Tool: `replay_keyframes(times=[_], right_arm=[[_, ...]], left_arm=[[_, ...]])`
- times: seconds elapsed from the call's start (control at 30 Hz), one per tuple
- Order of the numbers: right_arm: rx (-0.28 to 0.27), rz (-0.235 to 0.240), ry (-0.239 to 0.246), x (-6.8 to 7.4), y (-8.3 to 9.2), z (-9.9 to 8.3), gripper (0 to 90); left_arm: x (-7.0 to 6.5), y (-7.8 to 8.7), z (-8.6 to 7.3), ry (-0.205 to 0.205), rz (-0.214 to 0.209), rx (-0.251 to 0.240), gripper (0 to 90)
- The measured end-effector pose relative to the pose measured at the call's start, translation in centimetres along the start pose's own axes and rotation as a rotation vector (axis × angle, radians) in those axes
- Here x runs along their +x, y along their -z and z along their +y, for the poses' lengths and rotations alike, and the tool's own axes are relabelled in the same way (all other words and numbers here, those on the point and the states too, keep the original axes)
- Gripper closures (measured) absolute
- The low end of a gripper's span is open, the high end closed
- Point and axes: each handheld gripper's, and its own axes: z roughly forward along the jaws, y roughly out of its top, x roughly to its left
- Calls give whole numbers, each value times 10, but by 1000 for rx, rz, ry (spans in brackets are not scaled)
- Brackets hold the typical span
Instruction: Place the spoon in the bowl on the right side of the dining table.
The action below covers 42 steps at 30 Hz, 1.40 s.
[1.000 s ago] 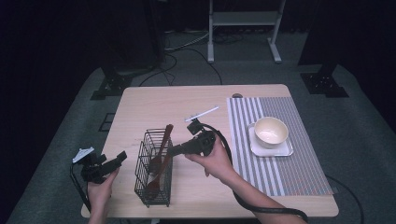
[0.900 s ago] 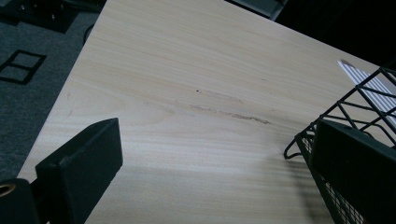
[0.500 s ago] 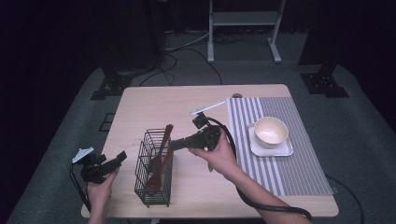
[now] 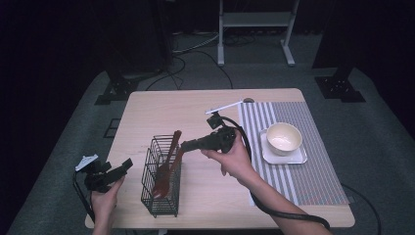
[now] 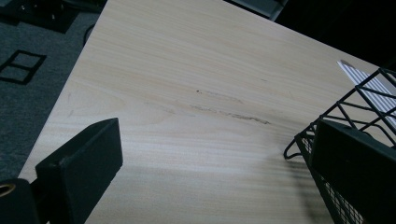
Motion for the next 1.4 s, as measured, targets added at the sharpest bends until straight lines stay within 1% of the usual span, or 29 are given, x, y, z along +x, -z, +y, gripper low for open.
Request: replay_keyframes(times=[0.4, 0.77, 0.9, 1.13, 1.27, 1.4], right_arm=[[-23, 23, -27, -4, 14, 4, 833], [-28, 28, -45, -6, 26, 6, 832], [-30, 35, -30, -6, 31, 8, 832], [-30, 42, -34, -10, 37, 6, 832], [-34, 48, -51, -13, 40, 5, 832], [-42, 45, -60, -17, 45, 4, 831]], left_arm=[[0, 0, 0, 0, 2, 0, 17], [0, -1, 0, -1, 1, 2, 17], [0, -1, 0, 0, 2, 0, 17], [0, -1, 0, -1, 3, 1, 17], [0, -1, 0, 1, 3, 0, 17], [1, -1, 0, 2, 5, 1, 17]])
